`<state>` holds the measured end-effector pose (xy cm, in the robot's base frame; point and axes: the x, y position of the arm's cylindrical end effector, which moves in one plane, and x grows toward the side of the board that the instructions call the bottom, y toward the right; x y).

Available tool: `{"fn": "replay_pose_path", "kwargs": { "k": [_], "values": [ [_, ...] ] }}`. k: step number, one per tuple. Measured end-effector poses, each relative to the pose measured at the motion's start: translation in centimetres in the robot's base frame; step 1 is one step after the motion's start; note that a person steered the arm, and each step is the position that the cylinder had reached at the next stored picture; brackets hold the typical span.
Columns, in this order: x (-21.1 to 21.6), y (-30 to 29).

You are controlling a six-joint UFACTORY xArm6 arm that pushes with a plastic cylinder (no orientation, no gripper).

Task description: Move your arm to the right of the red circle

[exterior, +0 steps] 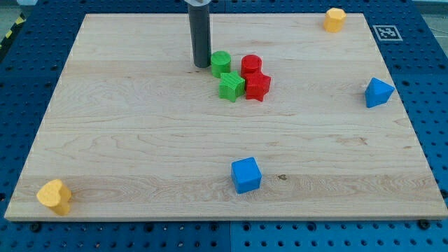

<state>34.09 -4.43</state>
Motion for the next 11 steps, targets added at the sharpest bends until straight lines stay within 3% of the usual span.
{"fn": "replay_pose_path", "kwargs": {
  "k": [7, 8, 9, 10, 11],
  "values": [
    [0.7, 4.7],
    [-2.2, 4.5],
    [-5.7, 8.1],
    [-4.5, 16.1],
    [0.7, 19.9]
  ]
}}
